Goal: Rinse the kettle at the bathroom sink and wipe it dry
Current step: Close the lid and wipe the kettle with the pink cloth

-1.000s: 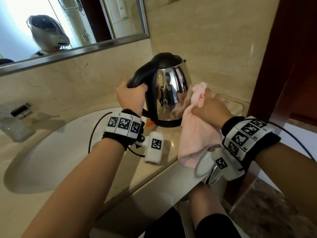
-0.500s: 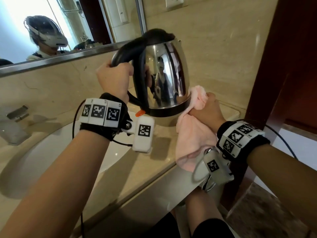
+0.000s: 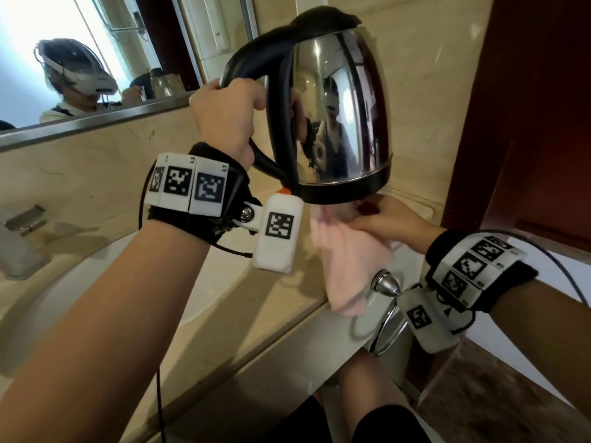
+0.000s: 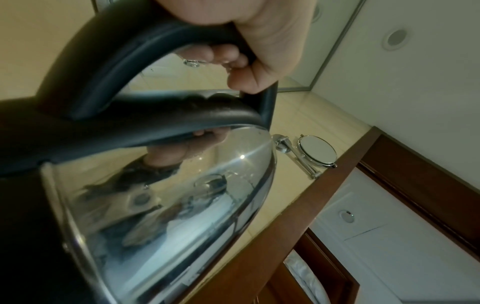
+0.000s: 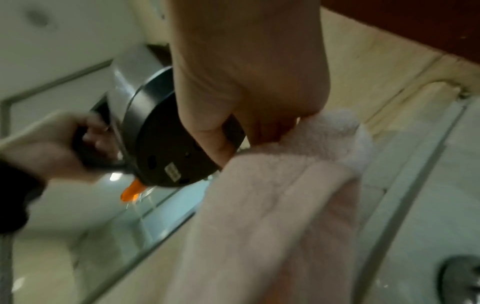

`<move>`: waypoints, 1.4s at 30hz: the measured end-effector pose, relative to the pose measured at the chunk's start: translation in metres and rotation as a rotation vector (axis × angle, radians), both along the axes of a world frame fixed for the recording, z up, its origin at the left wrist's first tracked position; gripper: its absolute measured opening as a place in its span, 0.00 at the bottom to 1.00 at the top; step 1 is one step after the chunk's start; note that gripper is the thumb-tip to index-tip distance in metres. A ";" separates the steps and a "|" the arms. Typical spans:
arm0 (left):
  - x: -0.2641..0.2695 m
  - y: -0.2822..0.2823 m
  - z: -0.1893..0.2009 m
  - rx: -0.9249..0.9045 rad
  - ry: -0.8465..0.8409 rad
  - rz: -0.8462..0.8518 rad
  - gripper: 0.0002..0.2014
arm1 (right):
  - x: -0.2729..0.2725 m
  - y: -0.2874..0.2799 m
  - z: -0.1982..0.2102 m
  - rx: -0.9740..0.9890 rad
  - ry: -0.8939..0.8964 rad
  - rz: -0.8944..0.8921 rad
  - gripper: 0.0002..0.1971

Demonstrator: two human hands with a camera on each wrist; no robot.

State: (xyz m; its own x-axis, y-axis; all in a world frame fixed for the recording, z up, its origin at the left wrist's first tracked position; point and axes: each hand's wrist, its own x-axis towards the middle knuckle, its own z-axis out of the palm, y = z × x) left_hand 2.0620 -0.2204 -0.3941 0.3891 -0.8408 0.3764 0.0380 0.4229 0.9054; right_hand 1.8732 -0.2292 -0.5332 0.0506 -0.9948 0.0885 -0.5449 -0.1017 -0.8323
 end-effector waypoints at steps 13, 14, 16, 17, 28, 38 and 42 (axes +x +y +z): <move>-0.027 0.004 -0.039 0.003 -0.169 -0.127 0.10 | -0.047 -0.004 -0.003 0.047 -0.928 -0.309 0.13; -0.028 0.004 -0.042 -0.001 -0.182 -0.133 0.10 | -0.045 -0.004 0.000 0.018 -0.951 -0.319 0.14; -0.028 0.002 -0.049 -0.001 -0.191 -0.129 0.11 | -0.040 -0.004 0.006 -0.041 -0.961 -0.351 0.15; -0.028 0.001 -0.052 0.000 -0.186 -0.126 0.11 | -0.038 -0.005 0.008 -0.061 -0.956 -0.360 0.16; -0.037 -0.019 -0.073 0.022 -0.166 -0.152 0.10 | -0.031 -0.014 0.020 -0.028 -0.905 -0.358 0.23; -0.034 -0.048 -0.078 0.017 -0.191 -0.132 0.11 | -0.038 -0.055 0.005 -0.085 -0.926 -0.355 0.31; -0.039 -0.051 -0.077 0.030 -0.191 -0.107 0.10 | -0.037 -0.064 0.008 -0.082 -0.914 -0.358 0.36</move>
State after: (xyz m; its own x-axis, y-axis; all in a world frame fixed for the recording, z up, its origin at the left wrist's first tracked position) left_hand 2.0230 -0.2719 -0.4716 0.2208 -0.8855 0.4087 -0.0918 0.3983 0.9126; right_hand 1.8366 -0.2930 -0.5252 -0.3747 -0.9270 0.0131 0.2948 -0.1325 -0.9463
